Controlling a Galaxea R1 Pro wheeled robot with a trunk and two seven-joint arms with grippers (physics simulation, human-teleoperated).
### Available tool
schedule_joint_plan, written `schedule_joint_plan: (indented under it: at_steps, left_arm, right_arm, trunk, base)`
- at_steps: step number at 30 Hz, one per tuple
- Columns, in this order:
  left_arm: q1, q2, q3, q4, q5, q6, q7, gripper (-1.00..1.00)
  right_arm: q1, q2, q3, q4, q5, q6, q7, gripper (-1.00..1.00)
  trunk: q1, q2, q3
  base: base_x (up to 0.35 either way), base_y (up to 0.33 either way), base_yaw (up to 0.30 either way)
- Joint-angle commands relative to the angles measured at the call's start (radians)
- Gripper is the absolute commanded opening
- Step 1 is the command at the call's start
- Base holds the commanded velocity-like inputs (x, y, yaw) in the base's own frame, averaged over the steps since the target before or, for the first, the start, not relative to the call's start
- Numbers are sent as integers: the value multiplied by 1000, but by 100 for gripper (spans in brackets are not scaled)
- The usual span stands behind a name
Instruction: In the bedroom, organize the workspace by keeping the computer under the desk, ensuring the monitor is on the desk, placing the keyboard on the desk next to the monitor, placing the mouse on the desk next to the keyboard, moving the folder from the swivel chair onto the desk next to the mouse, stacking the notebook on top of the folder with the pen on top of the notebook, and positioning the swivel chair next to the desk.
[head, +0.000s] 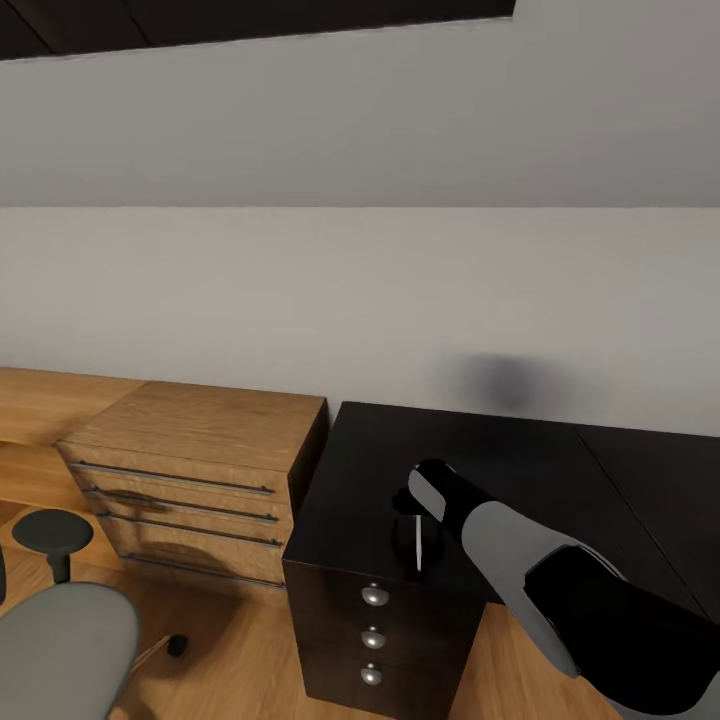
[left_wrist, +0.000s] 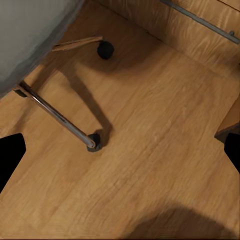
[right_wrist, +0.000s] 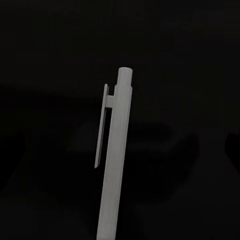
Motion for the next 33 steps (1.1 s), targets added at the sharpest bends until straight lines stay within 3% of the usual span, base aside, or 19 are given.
schedule_joint_plan:
  at_steps: [1, 2, 5, 7, 9, 15, 30, 33]
  left_arm:
    - [0, -3, 0, -131, 11, 158, 24, 100]
    - [0, -4, 0, -193, 14, 226, 30, 100]
    - [0, -5, 0, -295, 38, 342, 36, 100]
    - [0, -5, 0, -330, 57, 382, 37, 100]
    - [0, -5, -1, -371, 105, 431, 35, 100]
    - [0, -5, -1, -383, 127, 447, 32, 100]
    - [0, -8, 0, -379, 134, 449, 38, 100]
    - [2, -25, 5, -387, 138, 448, 36, 100]
  right_arm:
    - [-1, 0, 7, -2, -10, 3, -7, 100]
    - [-1, 0, 7, -2, -10, 3, -7, 100]
    - [-1, 0, 7, -2, -10, 3, -7, 100]
    - [-1, 0, 7, -2, -9, 3, -7, 100]
    - [-1, 0, 7, -2, -9, 3, -7, 100]
    - [-1, 0, 7, -2, -9, 3, -7, 100]
    - [-1, 0, 5, -2, -9, 1, -3, 100]
    - [0, 0, 7, -5, -1, 0, -7, 100]
  trunk:
    - [0, 0, -1]
    - [0, 0, -1]
    - [0, 0, -1]
    - [0, 0, -1]
    - [0, 0, -1]
    - [0, 0, -1]
    - [0, 0, -1]
    - [0, 0, -1]
  base:
    - [0, 0, 0]
    - [0, 0, 0]
    - [0, 0, 0]
    - [0, 0, 0]
    - [0, 0, 0]
    - [0, 0, 0]
    - [0, 0, 0]
    - [0, 0, 0]
